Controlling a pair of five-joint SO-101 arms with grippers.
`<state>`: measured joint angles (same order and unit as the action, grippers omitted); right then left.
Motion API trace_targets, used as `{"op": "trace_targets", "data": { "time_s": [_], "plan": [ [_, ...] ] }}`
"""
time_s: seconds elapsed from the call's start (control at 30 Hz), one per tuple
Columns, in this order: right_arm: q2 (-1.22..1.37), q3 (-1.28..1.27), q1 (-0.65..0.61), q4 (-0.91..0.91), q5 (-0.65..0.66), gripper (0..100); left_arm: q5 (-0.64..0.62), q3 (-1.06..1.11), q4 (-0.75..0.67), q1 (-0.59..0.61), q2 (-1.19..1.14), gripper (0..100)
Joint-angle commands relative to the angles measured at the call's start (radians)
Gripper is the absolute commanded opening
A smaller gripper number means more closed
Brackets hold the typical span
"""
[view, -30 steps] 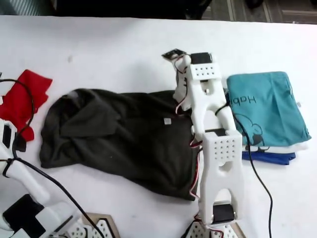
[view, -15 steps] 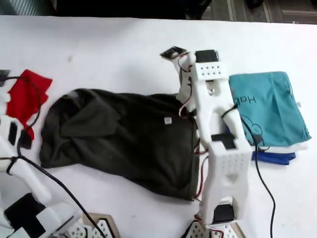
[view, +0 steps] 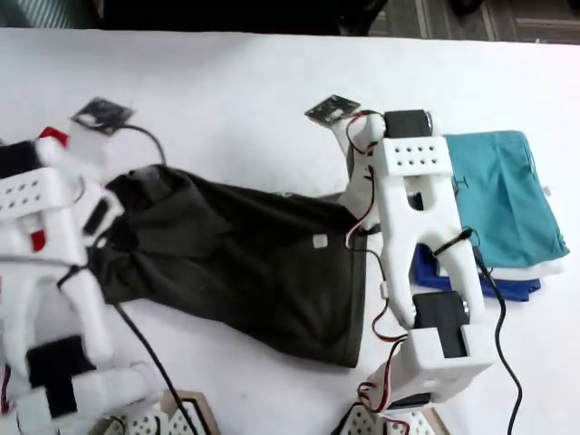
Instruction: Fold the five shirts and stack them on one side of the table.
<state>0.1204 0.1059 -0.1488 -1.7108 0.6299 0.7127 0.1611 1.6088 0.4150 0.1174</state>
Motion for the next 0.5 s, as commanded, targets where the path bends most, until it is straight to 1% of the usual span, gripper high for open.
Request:
{"op": "trace_targets", "data": {
  "time_s": [0.0, 0.1, 0.17, 0.33, 0.43, 0.47],
  "plan": [
    [-0.051, 0.003, 0.012, -0.007, 0.008, 1.9, 0.009, -0.02, -0.071, -0.042, -0.136, 30],
    [-0.053, 0.003, 0.021, -0.007, 0.008, 1.9, 0.009, -0.086, -0.077, -0.041, -0.274, 30],
    [-0.054, 0.003, 0.024, -0.007, 0.008, 1.9, 0.008, -0.146, -0.077, -0.039, -0.348, 27],
    [-0.051, 0.002, 0.022, -0.007, 0.006, 1.9, 0.008, -0.242, -0.068, -0.044, -0.473, 24],
    [-0.051, 0.002, 0.022, -0.007, 0.006, 1.9, 0.008, -0.261, -0.063, -0.044, -0.53, 24],
    [-0.051, 0.002, 0.024, -0.007, 0.006, 1.9, 0.008, -0.258, -0.06, -0.044, -0.545, 22]
  ]
}}
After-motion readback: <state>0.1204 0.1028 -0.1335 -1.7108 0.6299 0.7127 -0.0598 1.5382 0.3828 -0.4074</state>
